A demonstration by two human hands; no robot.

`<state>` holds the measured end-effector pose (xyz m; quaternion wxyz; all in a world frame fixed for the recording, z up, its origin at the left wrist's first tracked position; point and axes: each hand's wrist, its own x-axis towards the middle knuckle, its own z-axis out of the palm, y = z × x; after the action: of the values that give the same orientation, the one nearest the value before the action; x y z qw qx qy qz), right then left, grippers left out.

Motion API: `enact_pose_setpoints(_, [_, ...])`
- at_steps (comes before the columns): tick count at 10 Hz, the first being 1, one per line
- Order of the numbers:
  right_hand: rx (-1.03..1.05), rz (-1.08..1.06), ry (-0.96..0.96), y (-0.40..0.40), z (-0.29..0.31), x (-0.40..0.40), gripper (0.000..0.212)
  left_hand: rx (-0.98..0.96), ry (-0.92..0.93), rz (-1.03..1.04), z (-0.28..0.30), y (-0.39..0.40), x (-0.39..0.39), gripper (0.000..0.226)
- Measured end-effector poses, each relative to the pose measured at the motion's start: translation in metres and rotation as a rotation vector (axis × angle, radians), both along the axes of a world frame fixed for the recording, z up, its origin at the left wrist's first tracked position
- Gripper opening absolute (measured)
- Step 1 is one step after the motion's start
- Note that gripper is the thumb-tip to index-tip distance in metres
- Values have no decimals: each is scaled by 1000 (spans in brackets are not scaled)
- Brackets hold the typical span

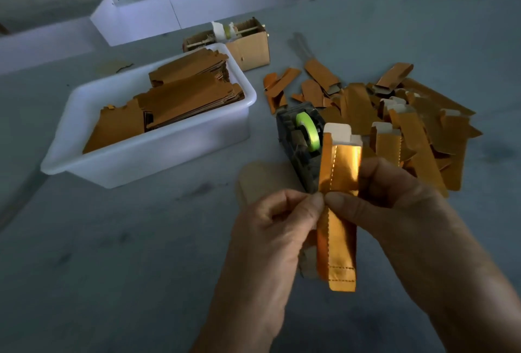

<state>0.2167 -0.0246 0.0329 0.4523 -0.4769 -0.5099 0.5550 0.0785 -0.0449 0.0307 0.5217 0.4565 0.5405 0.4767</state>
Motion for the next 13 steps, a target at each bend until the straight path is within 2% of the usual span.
enact_pose_setpoints(1, [-61,69,125,1,-2,1,30,-220,-343,-97,-4,5,-9,33])
enact_pose_setpoints(2, [-89,130,230,1,-4,2,24,-366,-610,-272,-5,10,-19,36])
enact_pose_setpoints(3, [-60,191,307,0,-6,2,16,-436,-694,-422,-14,12,-22,45])
enact_pose_setpoints(4, [32,235,306,0,-6,5,11,-449,-657,-492,-21,13,-19,41])
enact_pose_setpoints(5, [143,279,232,4,-7,6,26,-468,-715,-499,-20,12,-19,45])
enact_pose_setpoints(6, [227,310,205,9,-7,4,23,-517,-739,-414,-15,10,-14,56])
enact_pose_setpoints(7, [247,307,186,12,-3,5,16,-522,-766,-428,-12,8,-9,53])
enact_pose_setpoints(8, [153,314,206,13,6,11,14,-425,-745,-593,-16,7,-6,35])
enact_pose_setpoints(9, [62,264,185,13,10,14,17,-434,-787,-642,-14,10,-6,16])
enact_pose_setpoints(10, [27,113,93,12,5,13,29,-432,-687,-506,-14,11,-11,12])
enact_pose_setpoints(11, [73,-27,27,14,5,11,28,-335,-445,-266,-17,10,-16,8])
enact_pose_setpoints(12, [162,-204,-150,27,6,16,20,-146,54,148,-27,12,-26,9])
enact_pose_setpoints(13, [286,-429,-280,50,13,32,29,-4,783,319,-32,16,-33,26])
